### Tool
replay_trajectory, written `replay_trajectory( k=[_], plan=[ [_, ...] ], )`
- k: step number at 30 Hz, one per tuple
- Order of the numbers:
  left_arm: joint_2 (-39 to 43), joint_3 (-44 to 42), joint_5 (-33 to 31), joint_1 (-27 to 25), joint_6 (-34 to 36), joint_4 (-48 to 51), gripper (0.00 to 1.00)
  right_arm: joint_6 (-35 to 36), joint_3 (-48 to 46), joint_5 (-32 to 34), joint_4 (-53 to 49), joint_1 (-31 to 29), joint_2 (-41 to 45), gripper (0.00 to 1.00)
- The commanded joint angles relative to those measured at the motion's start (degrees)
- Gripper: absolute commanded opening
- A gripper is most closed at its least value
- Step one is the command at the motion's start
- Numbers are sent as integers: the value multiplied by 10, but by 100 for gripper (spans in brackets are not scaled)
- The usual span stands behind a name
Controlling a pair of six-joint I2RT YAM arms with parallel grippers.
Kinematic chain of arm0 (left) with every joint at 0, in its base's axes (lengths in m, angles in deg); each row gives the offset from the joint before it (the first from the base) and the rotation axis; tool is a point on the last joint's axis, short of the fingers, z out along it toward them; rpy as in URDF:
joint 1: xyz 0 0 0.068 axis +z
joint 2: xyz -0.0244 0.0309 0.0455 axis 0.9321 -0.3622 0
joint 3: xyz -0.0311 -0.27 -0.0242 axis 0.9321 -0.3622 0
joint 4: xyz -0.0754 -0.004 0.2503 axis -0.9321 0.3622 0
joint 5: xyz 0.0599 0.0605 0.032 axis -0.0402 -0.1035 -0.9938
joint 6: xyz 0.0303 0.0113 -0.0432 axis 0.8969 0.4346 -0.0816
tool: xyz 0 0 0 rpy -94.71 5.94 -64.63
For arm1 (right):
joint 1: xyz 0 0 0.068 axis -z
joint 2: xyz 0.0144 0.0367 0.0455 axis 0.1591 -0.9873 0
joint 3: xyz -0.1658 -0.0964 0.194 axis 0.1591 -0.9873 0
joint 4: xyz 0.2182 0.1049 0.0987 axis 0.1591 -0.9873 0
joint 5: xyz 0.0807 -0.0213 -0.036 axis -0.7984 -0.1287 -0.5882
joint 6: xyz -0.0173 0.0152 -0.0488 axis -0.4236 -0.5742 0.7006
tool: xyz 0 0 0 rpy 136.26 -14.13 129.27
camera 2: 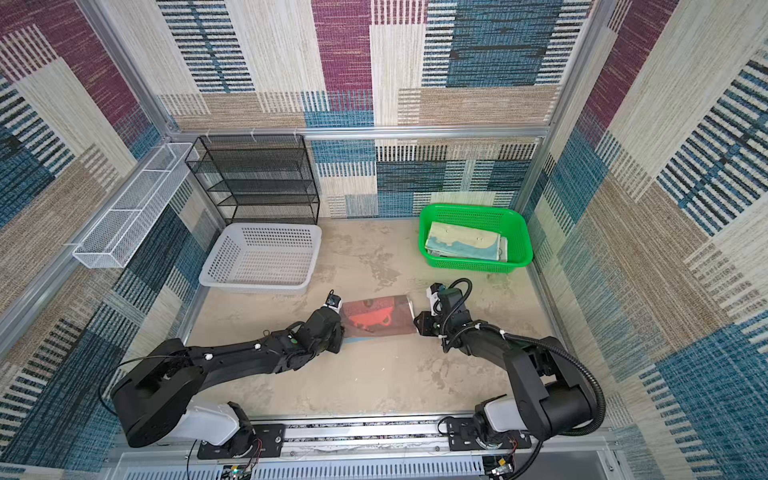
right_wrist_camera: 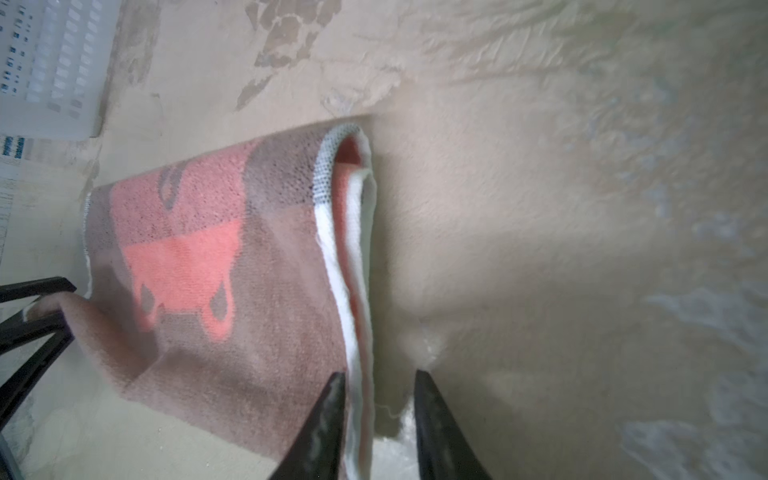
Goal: Fold and stack the towels
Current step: 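Grasp the far edge with both grippers and fold it toward the robot, then grasp the folded towel's end with the right gripper while the left releases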
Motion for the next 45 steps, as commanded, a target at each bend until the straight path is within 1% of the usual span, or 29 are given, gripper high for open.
replay_trajectory(
  k=[1,3,5,8,10,16,19,21,24,27,31,34,36,39,42,45],
  plan=[
    [45,-9,-39,-10,-8,-1,52,-6,12,25,-13,0,23,46],
    [83,-9,-47,-12,-7,18,52,1,19,27,-17,0,36,56],
    [113,-7,-52,-13,-6,29,53,11,29,20,-16,0,36,63],
    [144,-5,-50,-13,-11,32,55,25,47,12,-16,1,16,66],
    [147,1,-43,-13,-16,33,55,32,59,7,-17,2,-4,67],
    [78,11,14,-15,-36,16,54,50,83,-31,-6,3,-68,68],
    [43,-4,44,-15,-50,-20,54,57,92,-39,-4,3,-94,68],
    [19,-24,53,-16,-57,-55,54,60,95,-44,-2,4,-109,68],
    [-12,-39,63,-16,-64,-83,54,62,98,-57,7,3,-127,67],
    [-38,-40,70,-14,-64,-90,54,63,100,-69,15,3,-147,61],
    [-60,-37,72,-14,-61,-88,54,63,108,-100,30,2,-181,48],
    [-67,-41,68,-13,-65,-93,54,61,116,-110,39,-2,-204,39],
    [-68,-44,66,-11,-68,-99,54,60,123,-117,44,-7,-218,31],
    [-67,-45,63,-8,-67,-101,54,60,142,-127,50,-12,-231,14],
    [-58,-41,57,-6,-67,-93,58,65,172,-122,40,-13,-232,0],
    [-44,-41,42,-5,-68,-86,67,81,221,-92,4,-12,-231,0]
  ],
)
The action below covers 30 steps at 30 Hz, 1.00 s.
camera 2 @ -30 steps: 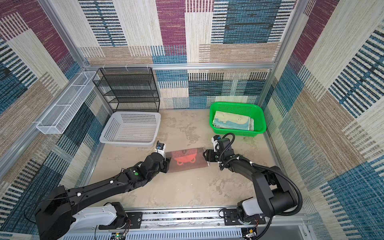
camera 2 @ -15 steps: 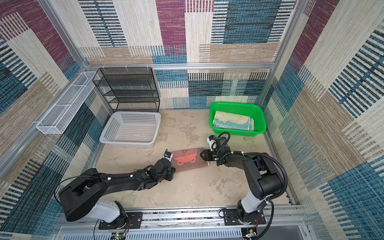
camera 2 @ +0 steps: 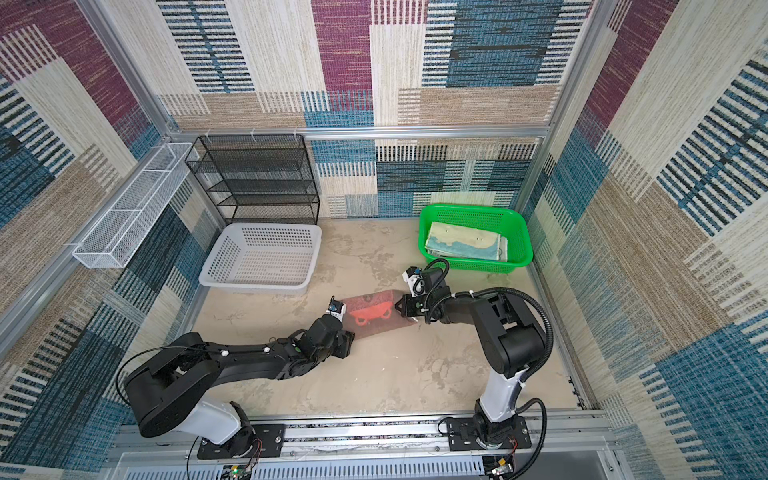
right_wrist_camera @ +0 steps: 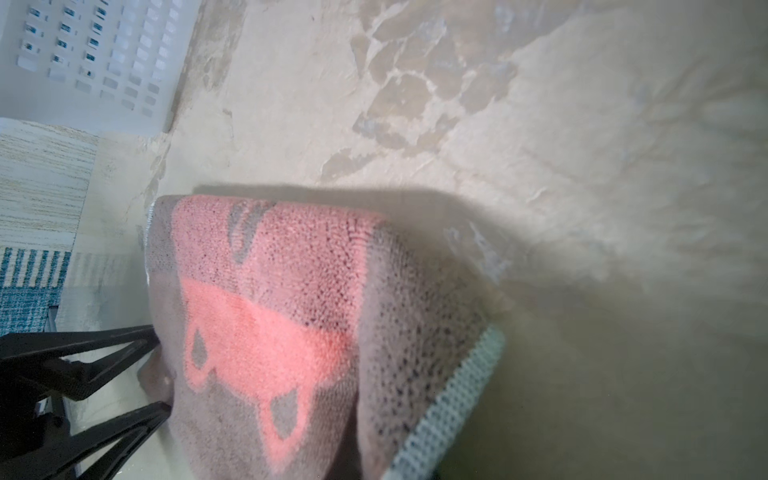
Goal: Fold and stack the towels
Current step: 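Grasp the folded towel's end with the right gripper while the left releases, then carry the folded towel into the green basket with the right gripper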
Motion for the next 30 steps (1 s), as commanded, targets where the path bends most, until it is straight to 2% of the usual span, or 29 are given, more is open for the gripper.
replay_trajectory(
  k=[1,4,13,23,30],
  plan=[
    [13,0,-13,3,-13,35,71,26,55,37,-47,-1,-1,0],
    [28,1,-19,7,-11,41,83,51,130,77,-99,3,-9,0],
    [61,5,-18,8,-3,58,84,99,356,163,-229,48,-58,0],
    [76,17,-25,9,10,76,83,112,463,176,-259,158,-78,0],
    [79,19,-25,9,10,86,83,139,467,222,-261,217,-84,0]
  ],
)
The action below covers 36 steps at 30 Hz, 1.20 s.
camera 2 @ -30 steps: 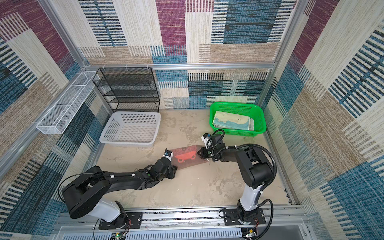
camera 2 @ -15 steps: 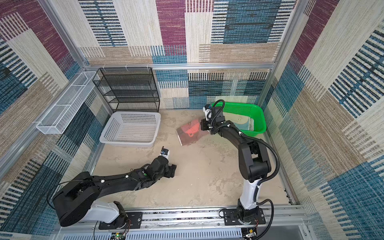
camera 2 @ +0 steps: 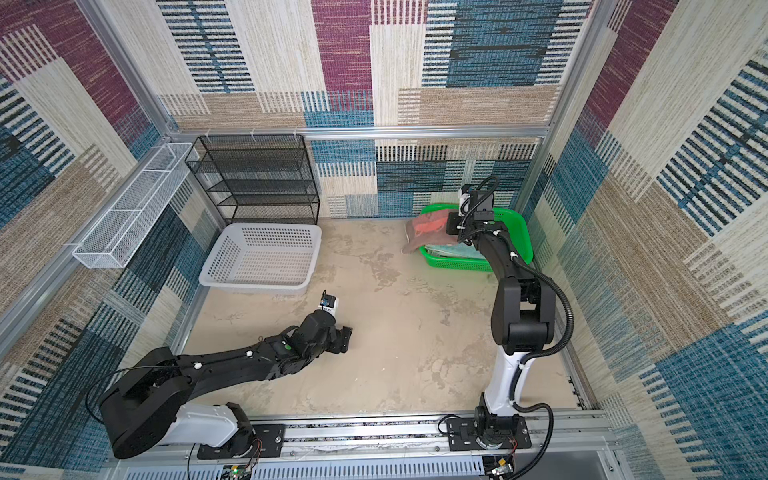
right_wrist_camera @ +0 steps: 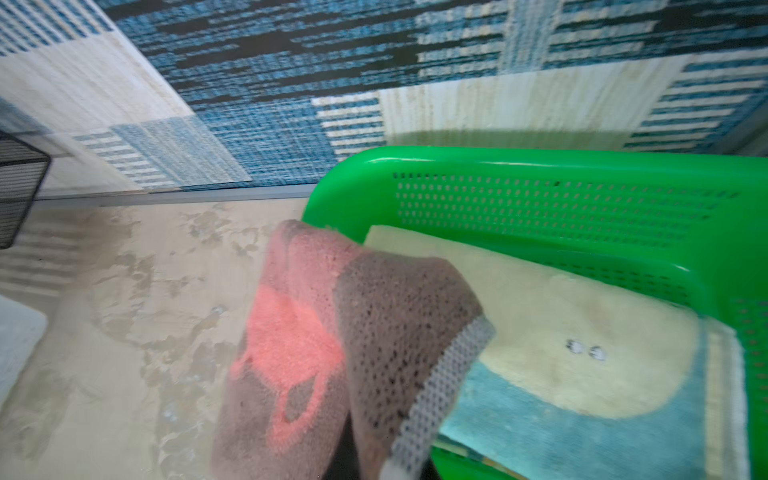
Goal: Fold and stack the towels
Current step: 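Carry the folded towel into the green basket with the right gripper, then release the towel onto the stack and lift the right gripper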
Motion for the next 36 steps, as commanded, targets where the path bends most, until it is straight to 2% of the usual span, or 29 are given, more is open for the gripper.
replay_trajectory(
  k=[1,10,17,18,20,22,25,27,31,34,36],
  plan=[
    [5,5,-8,0,8,16,82,23,-2,35,2,18,-2,0],
    [23,4,-11,0,6,29,83,37,-11,59,5,68,-16,0],
    [28,5,-15,0,6,35,83,45,24,75,-12,81,-56,0],
    [28,6,-15,0,6,37,83,44,29,84,-13,82,-61,3],
    [28,8,-17,0,6,40,83,42,36,100,-15,83,-68,19],
    [29,9,-19,0,5,43,83,39,37,116,-10,82,-66,39],
    [32,6,-23,0,3,43,84,44,10,105,16,82,-42,56],
    [35,5,-27,1,3,44,99,44,-12,95,32,82,-21,73],
    [44,2,-34,2,3,51,99,46,-57,61,55,81,13,84],
    [59,0,-37,4,5,61,99,48,-119,18,97,76,58,100],
    [73,-1,-41,5,8,69,99,41,-164,1,121,71,92,100]
  ],
)
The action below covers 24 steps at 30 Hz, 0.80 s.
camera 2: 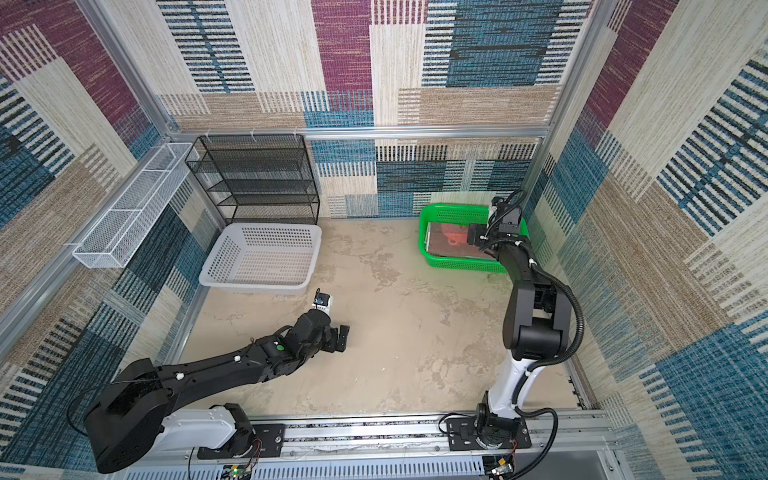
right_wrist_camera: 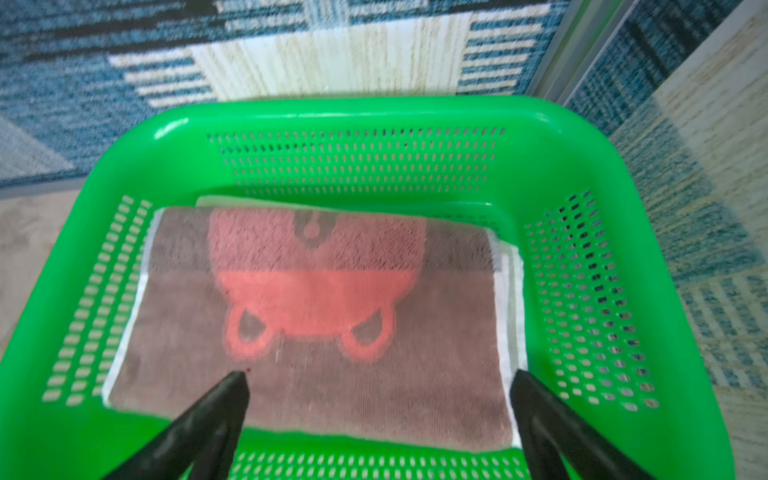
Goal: Fold and stack the towels
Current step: 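Release the towel onto the stack and lift the right gripper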
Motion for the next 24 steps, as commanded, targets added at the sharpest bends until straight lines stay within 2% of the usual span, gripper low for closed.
replay_trajectory(
  k=[1,8,12,18,24],
  plan=[
    [21,-4,-14,2,8,21,99,-8,-54,-50,72,-10,48,100],
    [97,-21,-57,5,25,58,99,-31,-203,-26,136,-67,162,100],
    [153,-26,-100,19,45,98,99,-39,-298,21,189,-114,221,100],
    [239,-41,-145,79,67,138,99,-44,-448,66,320,-133,295,100],
    [293,-68,-148,142,115,103,99,-18,-555,78,453,-133,327,100]
  ],
)
